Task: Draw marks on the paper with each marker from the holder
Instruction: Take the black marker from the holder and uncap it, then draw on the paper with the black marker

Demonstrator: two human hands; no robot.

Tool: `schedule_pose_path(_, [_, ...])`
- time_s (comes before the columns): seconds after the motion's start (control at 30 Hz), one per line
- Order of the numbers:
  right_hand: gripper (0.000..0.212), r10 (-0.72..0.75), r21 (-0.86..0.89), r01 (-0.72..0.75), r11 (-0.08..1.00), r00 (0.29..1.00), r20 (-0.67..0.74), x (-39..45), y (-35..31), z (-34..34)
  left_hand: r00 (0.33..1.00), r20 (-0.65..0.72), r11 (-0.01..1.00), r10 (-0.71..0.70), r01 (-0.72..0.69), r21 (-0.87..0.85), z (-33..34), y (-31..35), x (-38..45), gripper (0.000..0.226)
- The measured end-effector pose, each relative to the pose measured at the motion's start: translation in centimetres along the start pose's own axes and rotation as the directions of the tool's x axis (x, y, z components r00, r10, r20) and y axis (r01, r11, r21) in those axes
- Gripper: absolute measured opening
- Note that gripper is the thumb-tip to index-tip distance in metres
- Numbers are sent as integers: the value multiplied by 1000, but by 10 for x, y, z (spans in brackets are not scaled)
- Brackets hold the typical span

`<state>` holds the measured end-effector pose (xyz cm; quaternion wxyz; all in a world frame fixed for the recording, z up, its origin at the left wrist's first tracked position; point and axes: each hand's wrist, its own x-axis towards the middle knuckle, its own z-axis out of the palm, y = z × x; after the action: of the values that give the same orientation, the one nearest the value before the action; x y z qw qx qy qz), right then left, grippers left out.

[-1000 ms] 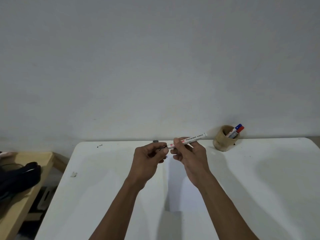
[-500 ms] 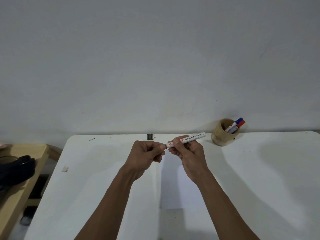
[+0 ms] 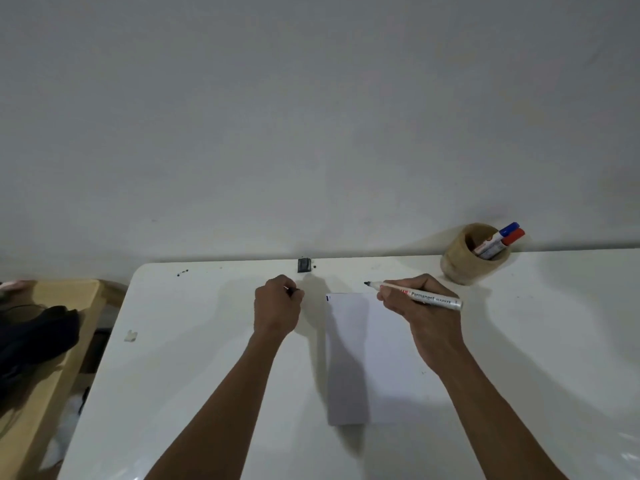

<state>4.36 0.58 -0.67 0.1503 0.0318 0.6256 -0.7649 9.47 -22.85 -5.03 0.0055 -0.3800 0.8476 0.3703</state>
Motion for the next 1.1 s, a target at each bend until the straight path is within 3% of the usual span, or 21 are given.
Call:
schedule_pose_path(0.27, [25,58,12,-58,998,998,-20,0,5,1,1000,31,1000,2,-3,25,21,-10,11,18])
schedule_pose_path(0.43, [18,85,30,-84,996,996,-17,3,7,-2,999,-18,998,-46,45,-32,12,-8,-7,55])
schedule_pose_path(0.53, [16,79,-1,-79,997,997,2,4,10,-5,980,-149,990,128,-119,69,14,-15,-42,43])
schedule_pose_path(0.67, [16,71,-46,-70,996,997,35,8,18,-2,889,-88,874,449,-417,250,37,-31,-71,39])
schedule_pose_path(0.93, [20,82,-184,-64,981,993,89,25,45,20,827,82,744,556,-539,394,54,-46,-68,39])
schedule_pose_path(1.1, [16,29,-333,5,943,995,97,37,68,31,814,79,721,575,-550,421,61,-59,-66,42])
